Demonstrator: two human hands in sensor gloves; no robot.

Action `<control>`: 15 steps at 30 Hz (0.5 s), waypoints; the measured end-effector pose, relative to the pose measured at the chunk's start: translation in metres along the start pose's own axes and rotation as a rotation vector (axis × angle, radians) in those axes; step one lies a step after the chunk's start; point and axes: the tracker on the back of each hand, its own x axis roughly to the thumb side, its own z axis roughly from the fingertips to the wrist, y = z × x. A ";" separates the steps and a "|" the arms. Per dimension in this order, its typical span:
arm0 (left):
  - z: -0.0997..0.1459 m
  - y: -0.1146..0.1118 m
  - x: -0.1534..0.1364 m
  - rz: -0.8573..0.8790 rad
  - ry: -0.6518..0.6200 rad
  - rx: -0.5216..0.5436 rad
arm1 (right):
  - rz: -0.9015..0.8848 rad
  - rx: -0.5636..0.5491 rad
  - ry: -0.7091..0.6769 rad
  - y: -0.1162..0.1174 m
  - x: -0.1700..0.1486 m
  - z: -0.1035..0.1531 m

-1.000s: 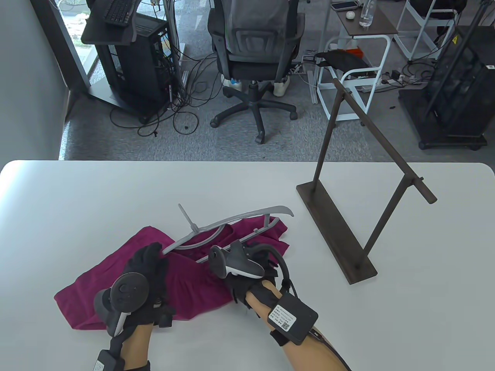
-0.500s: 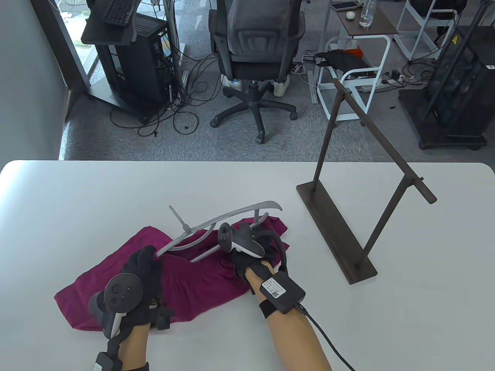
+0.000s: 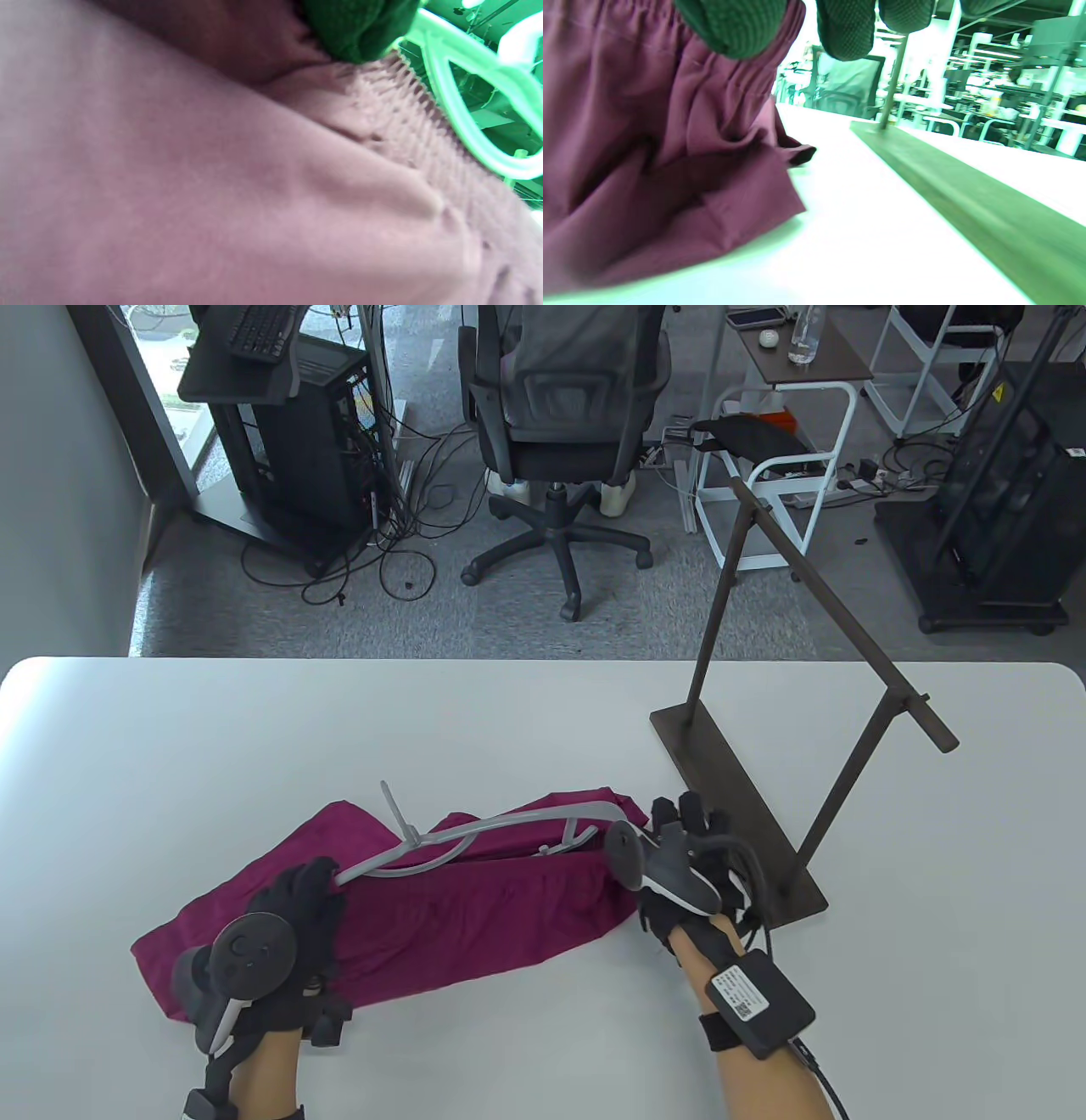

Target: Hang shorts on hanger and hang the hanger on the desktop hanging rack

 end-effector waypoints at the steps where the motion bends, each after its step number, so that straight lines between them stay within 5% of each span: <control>1: 0.001 0.000 0.001 -0.015 -0.009 -0.005 | 0.004 -0.015 0.010 -0.001 -0.007 0.005; 7: 0.004 -0.011 0.019 -0.083 -0.075 -0.045 | -0.076 -0.029 0.062 0.004 -0.035 0.030; 15: 0.007 -0.016 0.025 -0.056 -0.089 -0.071 | -0.092 -0.046 0.028 0.004 -0.026 0.043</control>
